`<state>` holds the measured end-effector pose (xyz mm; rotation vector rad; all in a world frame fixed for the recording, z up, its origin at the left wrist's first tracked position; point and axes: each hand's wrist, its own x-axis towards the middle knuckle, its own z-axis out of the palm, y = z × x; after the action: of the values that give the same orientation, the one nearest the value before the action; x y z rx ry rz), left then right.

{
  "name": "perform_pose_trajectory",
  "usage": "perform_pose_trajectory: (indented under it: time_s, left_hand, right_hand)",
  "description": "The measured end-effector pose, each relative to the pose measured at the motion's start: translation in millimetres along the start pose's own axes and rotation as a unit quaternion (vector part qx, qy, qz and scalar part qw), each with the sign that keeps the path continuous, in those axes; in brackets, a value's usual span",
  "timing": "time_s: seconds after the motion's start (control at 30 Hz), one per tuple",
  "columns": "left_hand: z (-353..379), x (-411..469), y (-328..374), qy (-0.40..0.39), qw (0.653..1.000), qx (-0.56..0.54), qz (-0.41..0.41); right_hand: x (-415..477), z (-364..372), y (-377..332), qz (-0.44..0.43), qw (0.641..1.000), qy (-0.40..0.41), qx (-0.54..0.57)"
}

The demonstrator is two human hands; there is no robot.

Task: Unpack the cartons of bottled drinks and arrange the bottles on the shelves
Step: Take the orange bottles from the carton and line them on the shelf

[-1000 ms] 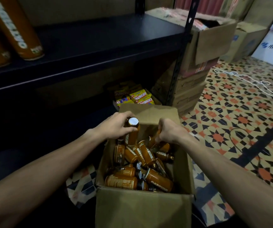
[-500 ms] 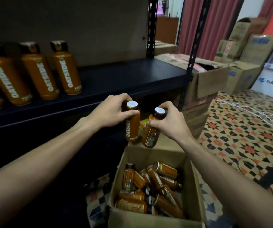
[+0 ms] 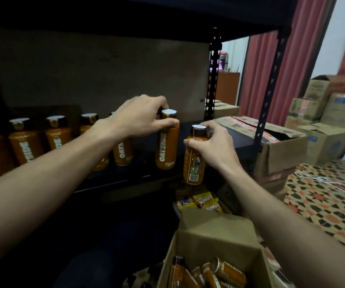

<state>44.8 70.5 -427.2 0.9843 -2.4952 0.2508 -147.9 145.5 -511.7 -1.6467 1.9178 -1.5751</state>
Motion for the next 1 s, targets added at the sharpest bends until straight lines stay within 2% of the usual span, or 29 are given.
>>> perform_pose_trajectory:
  time_s: [0.23,0.6,0.87,1.0]
  left_hand:
    - [-6.5,23.5,-25.5,0.042,0.992,0.120,0.000]
    - [13.7,27.1,-58.0,0.010,0.989,0.135,-0.061]
    - [24.3,30.8,-59.5,-0.011,0.990,0.119,-0.071]
    - [24.5,31.6,-60.6,-0.013,0.989,0.121,-0.083]
  right_hand:
    - [31.4,33.7,-31.0,-0.014,1.000,0.011,0.014]
    - [48.8,68.6,-31.1,0.008,0.999,0.025,0.037]
    - [51.1,71.4,-26.9,-0.005,0.999,-0.014,0.034]
    - [48.2,68.7,-21.3,0.017,0.997,-0.043,0.053]
